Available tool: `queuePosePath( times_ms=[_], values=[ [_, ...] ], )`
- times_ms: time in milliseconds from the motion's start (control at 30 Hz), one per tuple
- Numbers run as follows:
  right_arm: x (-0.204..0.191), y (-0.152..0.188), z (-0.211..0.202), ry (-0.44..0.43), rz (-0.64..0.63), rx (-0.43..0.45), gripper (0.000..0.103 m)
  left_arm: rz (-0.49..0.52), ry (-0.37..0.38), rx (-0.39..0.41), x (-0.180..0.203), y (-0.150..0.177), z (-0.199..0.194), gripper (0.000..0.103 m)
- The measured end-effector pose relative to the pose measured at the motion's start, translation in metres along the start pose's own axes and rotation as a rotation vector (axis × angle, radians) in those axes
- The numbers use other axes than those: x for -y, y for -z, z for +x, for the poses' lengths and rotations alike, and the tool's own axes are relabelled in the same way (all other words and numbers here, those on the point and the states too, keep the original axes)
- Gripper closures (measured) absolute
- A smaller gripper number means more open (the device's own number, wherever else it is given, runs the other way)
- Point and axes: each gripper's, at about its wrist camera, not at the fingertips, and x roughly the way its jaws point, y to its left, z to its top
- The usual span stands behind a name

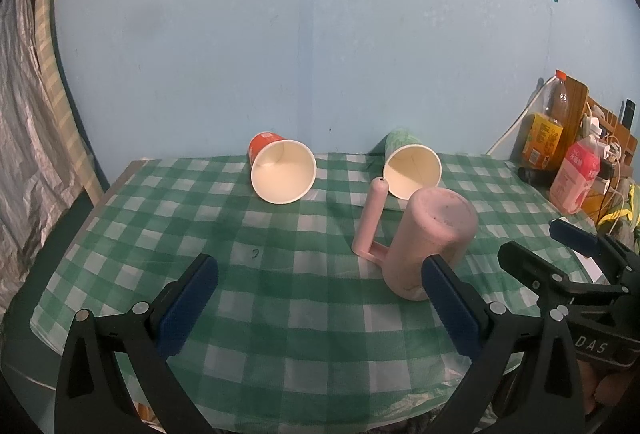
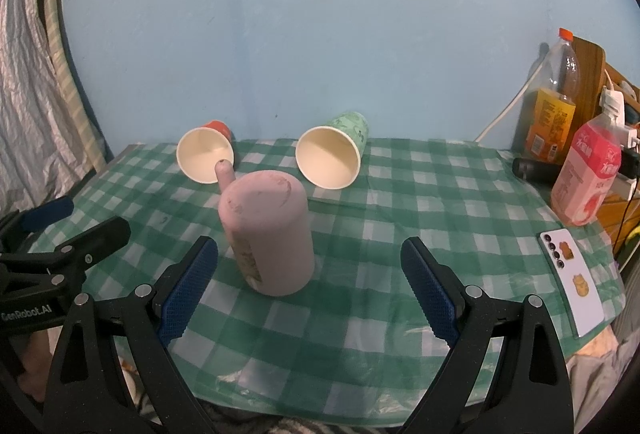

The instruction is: Flip cup upside down

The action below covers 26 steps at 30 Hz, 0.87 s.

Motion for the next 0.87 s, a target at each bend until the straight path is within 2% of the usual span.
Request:
queuePosePath(
  times_ms=[867],
  values=[
    [-0.0008, 0.0000, 0.0006, 0.002, 0.002, -0.003, 0.011, 0.004, 0.017, -0.013, 0.0004, 0.0036, 0.0012, 0.001]
  ],
)
